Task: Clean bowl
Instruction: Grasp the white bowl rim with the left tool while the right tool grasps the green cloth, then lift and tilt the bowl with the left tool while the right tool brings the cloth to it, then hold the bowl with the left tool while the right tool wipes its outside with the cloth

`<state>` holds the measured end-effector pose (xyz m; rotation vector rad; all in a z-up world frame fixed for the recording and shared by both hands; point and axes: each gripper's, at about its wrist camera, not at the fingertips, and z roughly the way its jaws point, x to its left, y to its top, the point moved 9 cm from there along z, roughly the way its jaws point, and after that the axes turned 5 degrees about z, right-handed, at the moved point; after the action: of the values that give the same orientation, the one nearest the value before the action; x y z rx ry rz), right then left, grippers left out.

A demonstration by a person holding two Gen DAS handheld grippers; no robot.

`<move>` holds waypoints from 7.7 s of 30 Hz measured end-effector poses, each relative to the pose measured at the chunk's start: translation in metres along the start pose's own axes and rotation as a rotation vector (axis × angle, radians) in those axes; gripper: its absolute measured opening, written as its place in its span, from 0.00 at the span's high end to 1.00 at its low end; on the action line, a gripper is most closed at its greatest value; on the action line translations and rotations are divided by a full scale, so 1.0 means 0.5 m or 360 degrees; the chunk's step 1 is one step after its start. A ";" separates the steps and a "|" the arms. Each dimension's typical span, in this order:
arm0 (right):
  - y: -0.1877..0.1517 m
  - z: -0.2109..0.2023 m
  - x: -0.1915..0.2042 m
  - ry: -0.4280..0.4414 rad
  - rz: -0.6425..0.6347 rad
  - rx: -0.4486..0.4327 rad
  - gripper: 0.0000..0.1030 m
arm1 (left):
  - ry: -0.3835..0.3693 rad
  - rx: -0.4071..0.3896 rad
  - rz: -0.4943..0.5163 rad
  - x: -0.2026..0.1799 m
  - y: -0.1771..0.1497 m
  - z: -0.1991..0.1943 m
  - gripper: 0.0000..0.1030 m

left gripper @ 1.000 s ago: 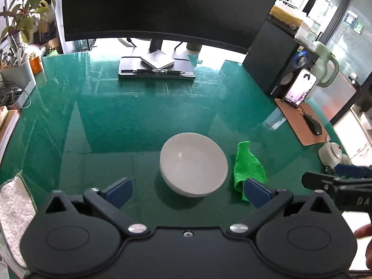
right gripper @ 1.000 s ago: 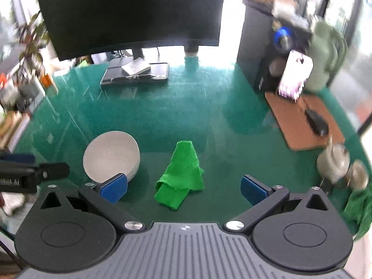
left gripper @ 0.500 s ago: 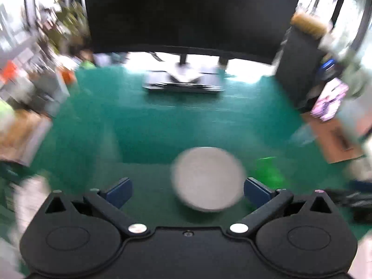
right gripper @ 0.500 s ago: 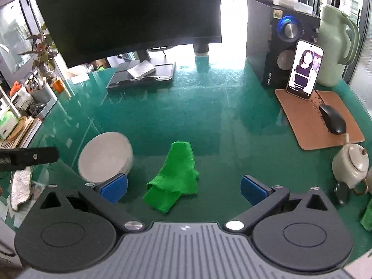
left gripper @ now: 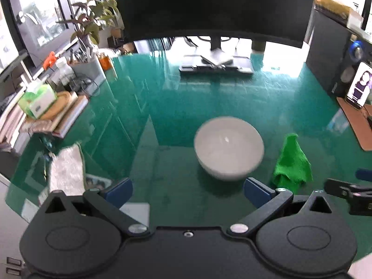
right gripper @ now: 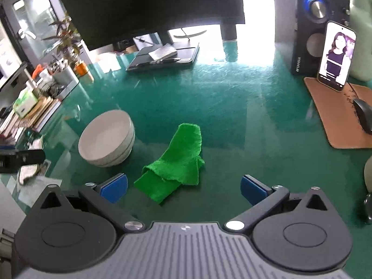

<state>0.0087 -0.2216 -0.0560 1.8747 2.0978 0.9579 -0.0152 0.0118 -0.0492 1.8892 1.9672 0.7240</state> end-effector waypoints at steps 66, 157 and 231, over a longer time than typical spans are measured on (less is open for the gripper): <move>-0.007 0.155 -0.006 -0.0085 0.0805 -0.0610 0.94 | -0.1104 0.0290 -0.0516 0.055 0.070 0.336 0.76; -0.084 0.214 -0.070 0.1275 0.2135 0.0026 0.94 | -0.0761 0.0278 0.0022 -0.027 0.065 0.302 0.82; -0.011 0.240 -0.059 0.1284 0.1945 0.0053 0.92 | -0.0735 0.0200 0.0281 -0.059 0.067 0.304 0.76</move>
<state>0.0726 -0.2080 -0.1612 3.1636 0.8875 2.1584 0.0991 0.0036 -0.1585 2.0916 1.6015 0.1774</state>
